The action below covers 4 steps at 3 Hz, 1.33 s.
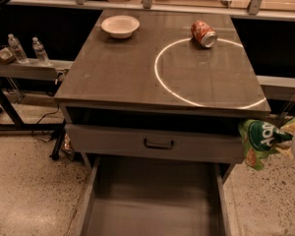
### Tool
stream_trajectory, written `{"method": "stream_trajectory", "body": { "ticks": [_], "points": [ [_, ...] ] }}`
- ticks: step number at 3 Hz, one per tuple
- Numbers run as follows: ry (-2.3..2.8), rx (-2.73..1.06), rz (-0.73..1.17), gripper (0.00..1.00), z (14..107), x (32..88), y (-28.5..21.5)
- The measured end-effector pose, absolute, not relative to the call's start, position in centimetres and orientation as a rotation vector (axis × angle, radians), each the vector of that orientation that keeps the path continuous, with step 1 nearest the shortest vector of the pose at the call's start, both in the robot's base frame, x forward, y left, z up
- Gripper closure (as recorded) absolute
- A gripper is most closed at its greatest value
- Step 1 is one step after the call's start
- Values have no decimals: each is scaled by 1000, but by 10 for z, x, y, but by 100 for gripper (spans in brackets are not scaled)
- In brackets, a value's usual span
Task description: Pick green rice chip bag from middle drawer and place on counter
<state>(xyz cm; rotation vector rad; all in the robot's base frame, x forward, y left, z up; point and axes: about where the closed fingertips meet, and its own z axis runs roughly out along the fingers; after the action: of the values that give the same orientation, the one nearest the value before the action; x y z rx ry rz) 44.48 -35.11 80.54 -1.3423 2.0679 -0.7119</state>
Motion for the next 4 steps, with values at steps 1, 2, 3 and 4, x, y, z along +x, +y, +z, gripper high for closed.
{"method": "stream_trajectory", "body": {
  "ticks": [1, 2, 3, 4],
  "points": [
    [2138, -1282, -752, 100, 807, 446, -380],
    [2144, -1262, -977, 100, 857, 450, -439],
    [2059, -1234, -1091, 100, 930, 462, -464],
    [1986, -1261, -1050, 100, 964, 478, -453]
  ]
}}
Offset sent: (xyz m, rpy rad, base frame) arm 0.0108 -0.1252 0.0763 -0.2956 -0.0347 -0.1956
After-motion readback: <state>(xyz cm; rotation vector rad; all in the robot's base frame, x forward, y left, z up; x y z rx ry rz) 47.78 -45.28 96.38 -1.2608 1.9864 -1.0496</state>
